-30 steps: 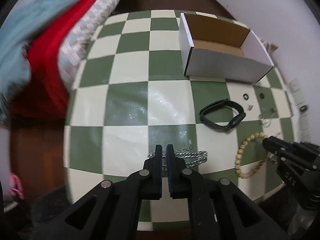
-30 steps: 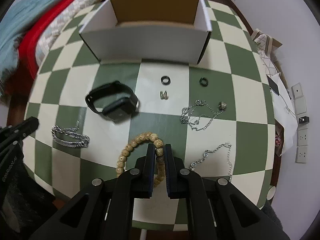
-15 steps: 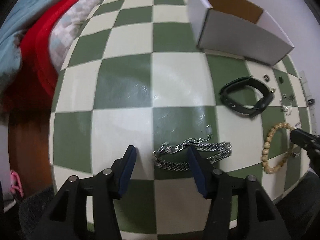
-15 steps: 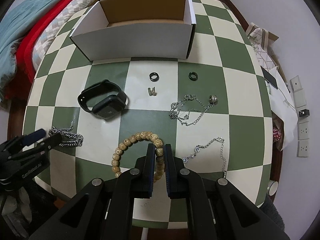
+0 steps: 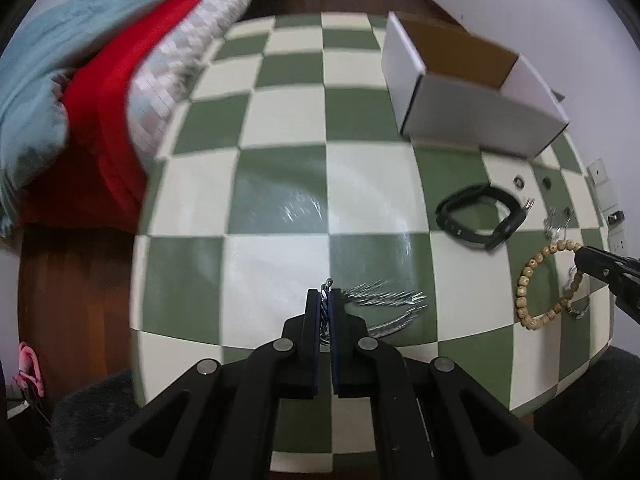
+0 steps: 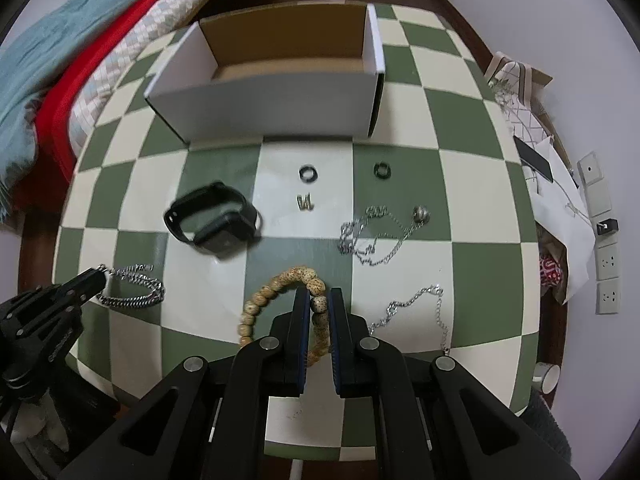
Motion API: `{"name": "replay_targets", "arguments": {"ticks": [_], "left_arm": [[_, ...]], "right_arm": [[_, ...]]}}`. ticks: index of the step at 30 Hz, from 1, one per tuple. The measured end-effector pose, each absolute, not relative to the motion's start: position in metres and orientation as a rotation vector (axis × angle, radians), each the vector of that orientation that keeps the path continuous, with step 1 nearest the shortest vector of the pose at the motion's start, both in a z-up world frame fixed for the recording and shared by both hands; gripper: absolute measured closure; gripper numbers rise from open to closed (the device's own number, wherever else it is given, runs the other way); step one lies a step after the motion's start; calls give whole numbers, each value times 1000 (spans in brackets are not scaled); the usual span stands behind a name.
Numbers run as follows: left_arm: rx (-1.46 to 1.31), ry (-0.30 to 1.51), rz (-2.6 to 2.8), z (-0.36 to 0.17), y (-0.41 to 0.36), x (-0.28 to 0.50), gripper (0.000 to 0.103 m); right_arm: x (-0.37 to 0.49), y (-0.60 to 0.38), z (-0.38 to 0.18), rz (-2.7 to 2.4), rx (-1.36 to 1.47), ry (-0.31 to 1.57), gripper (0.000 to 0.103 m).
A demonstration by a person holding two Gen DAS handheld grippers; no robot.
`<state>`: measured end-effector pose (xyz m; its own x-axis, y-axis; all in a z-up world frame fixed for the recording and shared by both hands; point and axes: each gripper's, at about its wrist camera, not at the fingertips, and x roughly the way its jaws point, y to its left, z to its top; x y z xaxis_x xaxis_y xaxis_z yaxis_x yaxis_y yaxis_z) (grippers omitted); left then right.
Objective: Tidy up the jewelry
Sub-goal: 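Close the left tool on the silver chain while the right tool grasps the wooden bead bracelet, then carry both bracelets over the white box and open both tools to drop them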
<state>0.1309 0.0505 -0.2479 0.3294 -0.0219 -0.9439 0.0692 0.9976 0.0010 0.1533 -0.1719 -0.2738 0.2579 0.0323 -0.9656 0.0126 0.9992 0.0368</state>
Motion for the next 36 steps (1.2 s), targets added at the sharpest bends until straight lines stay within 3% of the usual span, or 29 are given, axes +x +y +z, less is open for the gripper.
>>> {"name": "replay_targets", "arguments": {"ticks": [23, 36], "left_arm": [[42, 963, -136, -124, -7, 177, 102], [-10, 921, -237, -89, -40, 255, 102]], "right_arm": [[180, -162, -185, -22, 29, 1094, 94], [254, -192, -134, -52, 59, 991, 94]]}}
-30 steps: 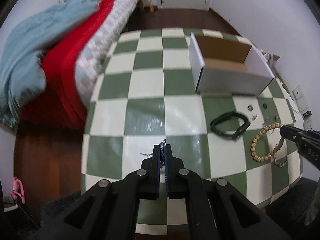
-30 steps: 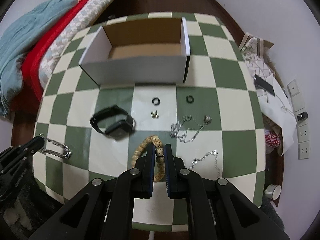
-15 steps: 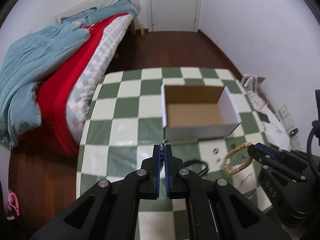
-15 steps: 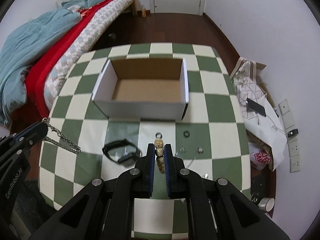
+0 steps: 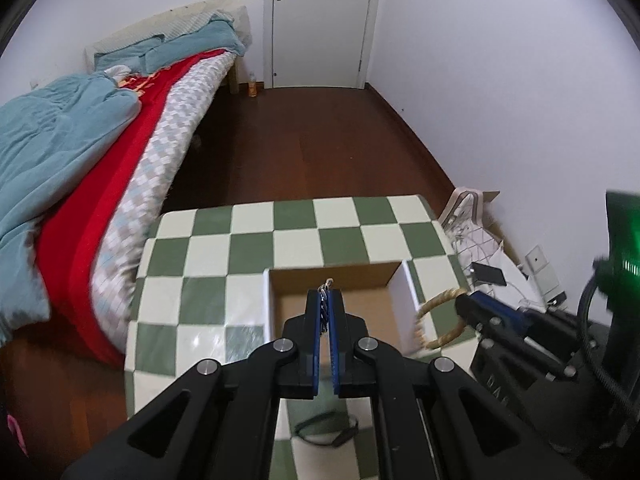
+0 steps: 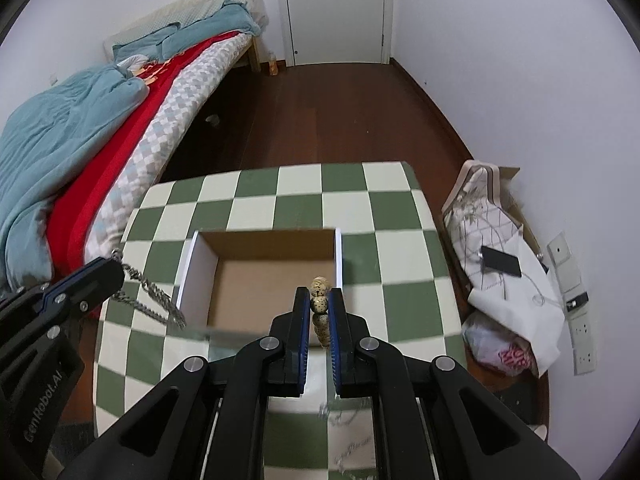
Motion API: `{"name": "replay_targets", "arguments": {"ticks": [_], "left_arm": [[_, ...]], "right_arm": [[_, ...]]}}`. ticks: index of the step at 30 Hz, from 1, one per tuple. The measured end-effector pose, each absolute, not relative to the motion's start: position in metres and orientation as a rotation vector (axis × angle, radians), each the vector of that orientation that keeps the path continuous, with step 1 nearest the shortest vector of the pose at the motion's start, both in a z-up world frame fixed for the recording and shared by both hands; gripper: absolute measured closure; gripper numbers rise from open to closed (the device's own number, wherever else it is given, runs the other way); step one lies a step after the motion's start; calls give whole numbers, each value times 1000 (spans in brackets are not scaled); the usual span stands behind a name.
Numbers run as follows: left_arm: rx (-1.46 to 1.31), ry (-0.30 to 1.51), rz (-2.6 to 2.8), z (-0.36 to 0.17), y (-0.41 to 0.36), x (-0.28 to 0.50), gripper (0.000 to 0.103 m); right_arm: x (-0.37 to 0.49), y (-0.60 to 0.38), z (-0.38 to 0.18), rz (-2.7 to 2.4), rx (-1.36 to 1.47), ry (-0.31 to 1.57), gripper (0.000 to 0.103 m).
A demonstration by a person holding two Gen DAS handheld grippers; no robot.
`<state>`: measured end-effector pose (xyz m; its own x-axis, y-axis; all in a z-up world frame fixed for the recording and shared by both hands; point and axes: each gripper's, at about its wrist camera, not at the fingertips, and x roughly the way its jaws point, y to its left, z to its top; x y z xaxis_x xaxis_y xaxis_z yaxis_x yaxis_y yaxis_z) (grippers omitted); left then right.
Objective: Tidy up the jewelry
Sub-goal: 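Carry both bracelets over the white box and open both tools to drop them, then move the left tool back toward the black smartwatch band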
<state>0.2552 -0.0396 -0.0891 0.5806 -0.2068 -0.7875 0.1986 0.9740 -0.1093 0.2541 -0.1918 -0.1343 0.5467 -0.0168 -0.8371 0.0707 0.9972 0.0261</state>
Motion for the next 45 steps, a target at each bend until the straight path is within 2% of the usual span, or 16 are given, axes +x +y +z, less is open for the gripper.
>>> {"name": "replay_targets", "arguments": {"ticks": [5, 13, 23, 24, 25, 26, 27, 28, 30, 31, 33, 37, 39, 45], "left_arm": [[-61, 996, -268, -108, -40, 295, 102], [-167, 1177, -317, -162, -34, 345, 102], [-143, 1220, -287, -174, -27, 365, 96], [-116, 1212, -267, -173, -27, 364, 92], [-76, 1197, -236, -172, -26, 363, 77], [-57, 1180, -221, -170, -24, 361, 49], [-41, 1160, -203, -168, -21, 360, 33], [-23, 1132, -168, -167, -17, 357, 11], [7, 1101, -126, -166, -10, 351, 8], [24, 1102, -106, -167, -8, 350, 3], [53, 1093, -74, -170, -4, 345, 0], [55, 1072, -45, -175, 3, 330, 0], [64, 1064, -30, -177, 4, 325, 0], [81, 1047, -4, -173, 6, 310, 0]], "right_arm": [[285, -194, -144, -27, 65, 1017, 94], [331, -200, -188, 18, 118, 1122, 94], [368, -201, -223, 139, 252, 1265, 92], [370, -201, -226, 130, 248, 1276, 85], [370, -201, -227, 116, 242, 1278, 78], [370, -201, -227, 107, 233, 1278, 60], [369, -201, -227, 91, 224, 1274, 48], [366, -201, -226, 64, 200, 1272, 45], [363, -199, -224, 40, 159, 1270, 36], [360, -197, -224, 18, 123, 1271, 31], [355, -195, -225, -26, 62, 1271, 8], [344, -191, -231, -53, 5, 1280, 6], [337, -186, -234, -57, -19, 1280, 0], [321, -185, -231, -74, -26, 1257, 0]]}}
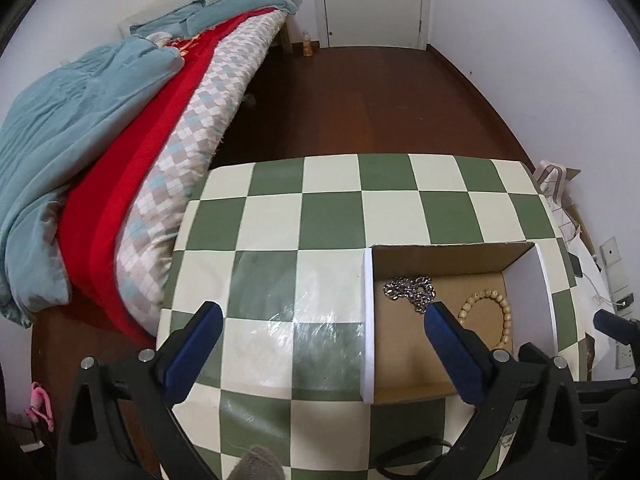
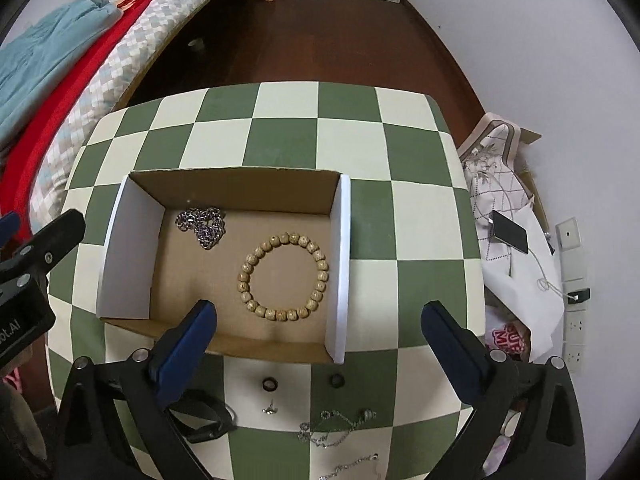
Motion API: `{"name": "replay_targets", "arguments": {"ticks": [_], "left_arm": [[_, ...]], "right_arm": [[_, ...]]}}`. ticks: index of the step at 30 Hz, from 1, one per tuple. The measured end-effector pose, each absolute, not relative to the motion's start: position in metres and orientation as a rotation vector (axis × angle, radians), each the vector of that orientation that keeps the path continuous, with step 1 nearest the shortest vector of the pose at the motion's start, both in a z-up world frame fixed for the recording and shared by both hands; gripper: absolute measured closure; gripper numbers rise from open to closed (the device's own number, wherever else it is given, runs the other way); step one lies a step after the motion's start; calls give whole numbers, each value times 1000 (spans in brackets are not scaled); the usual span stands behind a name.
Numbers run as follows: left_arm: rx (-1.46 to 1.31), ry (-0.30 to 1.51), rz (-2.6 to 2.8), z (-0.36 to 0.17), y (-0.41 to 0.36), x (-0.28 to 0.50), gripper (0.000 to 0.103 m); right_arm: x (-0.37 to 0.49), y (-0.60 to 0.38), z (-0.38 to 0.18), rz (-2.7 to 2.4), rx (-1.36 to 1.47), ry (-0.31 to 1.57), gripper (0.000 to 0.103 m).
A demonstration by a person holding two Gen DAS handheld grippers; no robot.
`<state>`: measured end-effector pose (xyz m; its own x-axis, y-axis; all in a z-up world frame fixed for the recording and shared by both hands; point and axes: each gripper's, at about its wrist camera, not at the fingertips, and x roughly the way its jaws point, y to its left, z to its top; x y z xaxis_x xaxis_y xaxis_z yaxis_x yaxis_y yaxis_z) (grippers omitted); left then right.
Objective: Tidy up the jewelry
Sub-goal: 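Move the left tool back toward the black smartwatch band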
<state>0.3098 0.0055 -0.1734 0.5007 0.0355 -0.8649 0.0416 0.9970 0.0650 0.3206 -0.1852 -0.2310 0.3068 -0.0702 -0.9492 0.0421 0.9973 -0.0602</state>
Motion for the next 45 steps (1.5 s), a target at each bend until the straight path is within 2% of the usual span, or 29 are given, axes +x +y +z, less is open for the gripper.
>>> {"name": "replay_targets", "arguments": {"ticks": [31, 38, 42, 43, 45], "left_arm": [[44, 817, 1, -76, 27, 170, 0], [90, 765, 77, -74, 27, 150, 0], [171, 819, 130, -109, 21, 151, 0], [194, 844, 144, -123, 19, 154, 0], [218, 893, 152, -145, 16, 159, 0]], "right_arm": [[195, -170, -100, -78, -3, 936, 0], [163, -185, -95, -55, 88, 899, 0], [153, -209, -128, -116, 123, 980, 1], [150, -217, -139, -125, 145, 1002, 3], [146, -234, -163, -145, 186, 1055, 29]]}}
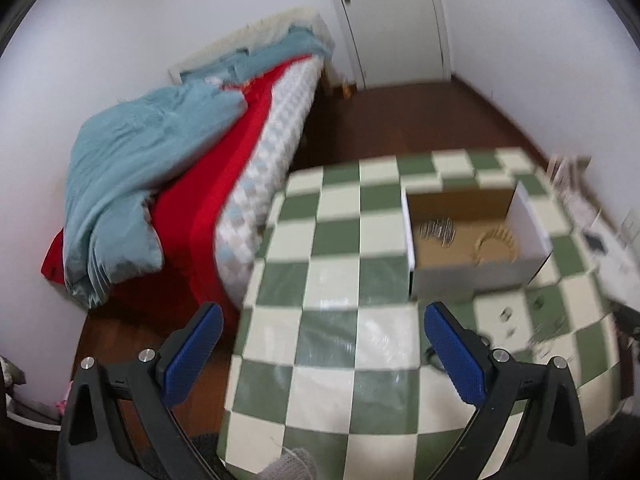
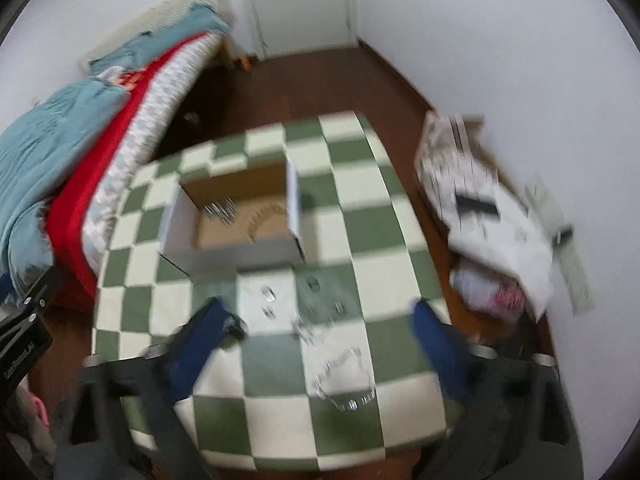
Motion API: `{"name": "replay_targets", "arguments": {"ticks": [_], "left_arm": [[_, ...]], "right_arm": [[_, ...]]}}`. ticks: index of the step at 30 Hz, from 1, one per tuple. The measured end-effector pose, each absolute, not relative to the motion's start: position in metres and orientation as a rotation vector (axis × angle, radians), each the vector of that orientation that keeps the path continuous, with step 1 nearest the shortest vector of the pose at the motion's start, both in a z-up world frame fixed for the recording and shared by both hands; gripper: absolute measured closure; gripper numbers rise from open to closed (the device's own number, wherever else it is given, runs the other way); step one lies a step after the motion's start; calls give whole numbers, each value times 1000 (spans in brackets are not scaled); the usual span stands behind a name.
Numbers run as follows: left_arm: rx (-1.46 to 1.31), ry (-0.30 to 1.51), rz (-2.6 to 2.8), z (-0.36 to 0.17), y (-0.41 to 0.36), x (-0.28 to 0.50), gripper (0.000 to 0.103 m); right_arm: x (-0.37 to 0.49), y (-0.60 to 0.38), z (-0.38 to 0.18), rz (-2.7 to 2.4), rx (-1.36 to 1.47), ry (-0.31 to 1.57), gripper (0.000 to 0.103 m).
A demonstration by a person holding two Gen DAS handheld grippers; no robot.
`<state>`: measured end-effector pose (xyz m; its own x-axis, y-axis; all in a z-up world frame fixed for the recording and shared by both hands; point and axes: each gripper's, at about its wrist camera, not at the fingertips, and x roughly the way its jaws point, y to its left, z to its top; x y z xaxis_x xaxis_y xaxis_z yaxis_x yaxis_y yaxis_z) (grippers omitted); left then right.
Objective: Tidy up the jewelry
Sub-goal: 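Move the left tool back toward the black smartwatch band, then close the left tool on the black smartwatch band and lift it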
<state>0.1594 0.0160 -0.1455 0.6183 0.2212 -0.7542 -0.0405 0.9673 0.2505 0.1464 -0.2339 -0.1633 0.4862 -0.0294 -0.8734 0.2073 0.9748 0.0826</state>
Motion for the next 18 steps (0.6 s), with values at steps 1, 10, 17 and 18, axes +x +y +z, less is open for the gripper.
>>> {"name": "replay_targets", "arguments": {"ticks": [1, 10, 17, 18], "left_arm": [[226, 927, 146, -159, 14, 163, 0], [290, 1167, 0, -243, -20, 206, 1], [330, 1285, -99, -282, -39, 215, 23], [333, 1294, -105, -285, -40, 214, 29]], "right_arm": [[145, -243, -179, -165, 201, 1092, 34], [130, -296, -266, -247, 346, 1249, 39], [124, -301, -293, -250, 389, 1324, 39], [122, -299, -297, -246, 390, 1337, 39]]}}
